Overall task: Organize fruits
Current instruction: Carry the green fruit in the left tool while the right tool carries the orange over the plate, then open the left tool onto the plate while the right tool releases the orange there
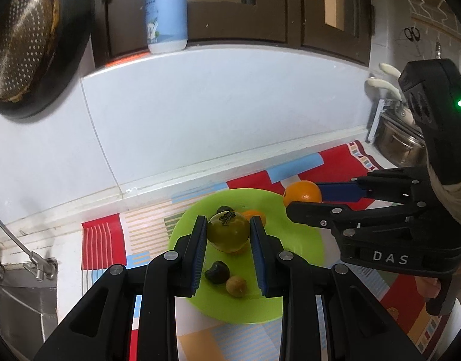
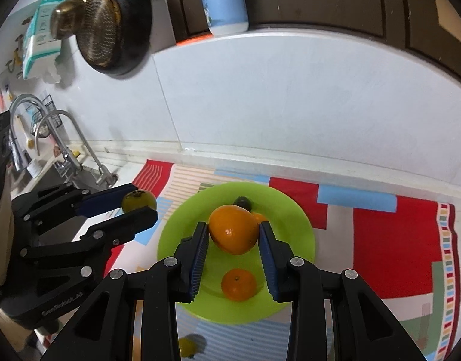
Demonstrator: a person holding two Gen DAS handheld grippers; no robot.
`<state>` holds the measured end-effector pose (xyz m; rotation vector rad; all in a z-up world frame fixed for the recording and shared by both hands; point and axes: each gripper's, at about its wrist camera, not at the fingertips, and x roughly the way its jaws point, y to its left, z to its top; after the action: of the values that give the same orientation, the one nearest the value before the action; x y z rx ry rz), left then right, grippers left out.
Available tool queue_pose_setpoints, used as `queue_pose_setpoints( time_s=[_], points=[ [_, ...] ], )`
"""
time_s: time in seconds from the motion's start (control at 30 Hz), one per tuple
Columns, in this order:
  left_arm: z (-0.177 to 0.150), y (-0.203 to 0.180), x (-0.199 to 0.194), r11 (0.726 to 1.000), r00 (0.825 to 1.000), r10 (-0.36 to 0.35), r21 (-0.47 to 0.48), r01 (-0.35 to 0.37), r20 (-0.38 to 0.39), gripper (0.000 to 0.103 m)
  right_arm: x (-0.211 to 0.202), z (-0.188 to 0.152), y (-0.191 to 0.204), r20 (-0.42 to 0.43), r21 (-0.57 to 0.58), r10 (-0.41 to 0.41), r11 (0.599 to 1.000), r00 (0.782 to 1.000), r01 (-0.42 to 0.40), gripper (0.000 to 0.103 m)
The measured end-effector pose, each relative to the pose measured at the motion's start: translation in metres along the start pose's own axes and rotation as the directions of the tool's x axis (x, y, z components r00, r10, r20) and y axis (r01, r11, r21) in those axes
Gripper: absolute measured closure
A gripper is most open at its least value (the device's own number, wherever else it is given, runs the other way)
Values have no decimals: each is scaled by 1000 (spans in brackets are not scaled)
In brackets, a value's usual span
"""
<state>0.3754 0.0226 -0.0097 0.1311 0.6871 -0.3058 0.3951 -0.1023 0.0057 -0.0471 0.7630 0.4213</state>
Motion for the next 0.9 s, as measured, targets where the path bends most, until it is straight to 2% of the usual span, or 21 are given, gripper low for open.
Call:
queue_pose_setpoints(
  time_s=[0.4,0.9],
  points=[
    [-9,19,48,999,997,-1,-40,-2,-83,74,50,-1,-12,-107,24,8,1000,994,-6,68],
    [-21,28,86,997,987,-36,-76,24,-155,74,82,-7,-18,-178,25,6,1000,984,-1,68]
  ],
)
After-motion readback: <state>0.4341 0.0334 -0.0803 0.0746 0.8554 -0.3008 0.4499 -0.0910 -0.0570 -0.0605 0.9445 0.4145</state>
